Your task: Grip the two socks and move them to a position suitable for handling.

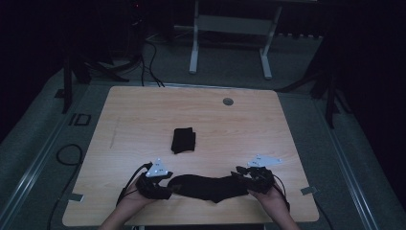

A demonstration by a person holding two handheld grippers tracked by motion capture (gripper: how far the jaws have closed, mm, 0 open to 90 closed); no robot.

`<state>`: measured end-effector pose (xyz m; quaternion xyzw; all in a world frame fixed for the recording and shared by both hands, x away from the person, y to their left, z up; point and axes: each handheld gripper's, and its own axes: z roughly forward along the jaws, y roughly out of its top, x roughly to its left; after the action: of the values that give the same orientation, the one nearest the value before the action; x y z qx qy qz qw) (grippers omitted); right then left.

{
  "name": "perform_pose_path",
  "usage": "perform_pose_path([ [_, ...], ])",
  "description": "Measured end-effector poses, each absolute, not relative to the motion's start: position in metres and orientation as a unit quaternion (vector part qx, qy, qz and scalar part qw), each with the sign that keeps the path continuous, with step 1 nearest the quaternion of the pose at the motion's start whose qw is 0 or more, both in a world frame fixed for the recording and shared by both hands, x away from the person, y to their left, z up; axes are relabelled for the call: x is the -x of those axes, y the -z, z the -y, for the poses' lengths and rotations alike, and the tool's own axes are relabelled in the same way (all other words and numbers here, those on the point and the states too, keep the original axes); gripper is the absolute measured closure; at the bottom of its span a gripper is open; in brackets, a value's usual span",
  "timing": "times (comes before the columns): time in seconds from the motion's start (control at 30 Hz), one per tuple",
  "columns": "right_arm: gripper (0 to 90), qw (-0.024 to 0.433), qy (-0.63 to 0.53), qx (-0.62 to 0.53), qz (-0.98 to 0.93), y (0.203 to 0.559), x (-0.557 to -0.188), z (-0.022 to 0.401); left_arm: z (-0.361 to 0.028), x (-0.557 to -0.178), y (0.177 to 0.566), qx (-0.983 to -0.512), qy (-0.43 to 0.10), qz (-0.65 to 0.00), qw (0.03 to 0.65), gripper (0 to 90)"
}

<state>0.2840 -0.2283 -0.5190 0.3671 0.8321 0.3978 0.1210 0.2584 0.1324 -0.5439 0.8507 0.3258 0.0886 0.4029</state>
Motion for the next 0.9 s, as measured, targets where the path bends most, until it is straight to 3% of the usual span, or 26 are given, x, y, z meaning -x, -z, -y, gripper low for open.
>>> perform_pose_path([
  [0.2,56.2,0.131,-0.404,-0.348,-0.836,0.509,-0.294,0.212,-0.148,-0.255,0.544,-0.838,-0.085,-0.336,0.422,34.0],
  [0.23,51.6,0.129,-0.404,-0.339,-0.84,0.506,-0.3,0.205,-0.151,-0.253,0.544,-0.837,-0.084,-0.338,0.422,32.3],
  [0.53,40.2,0.121,-0.416,-0.314,-0.845,0.494,-0.334,0.17,-0.16,-0.244,0.551,-0.832,-0.074,-0.346,0.426,32.2],
  [0.9,34.4,0.11,-0.403,-0.306,-0.856,0.495,-0.385,0.124,-0.161,-0.245,0.555,-0.835,-0.083,-0.342,0.423,32.2],
])
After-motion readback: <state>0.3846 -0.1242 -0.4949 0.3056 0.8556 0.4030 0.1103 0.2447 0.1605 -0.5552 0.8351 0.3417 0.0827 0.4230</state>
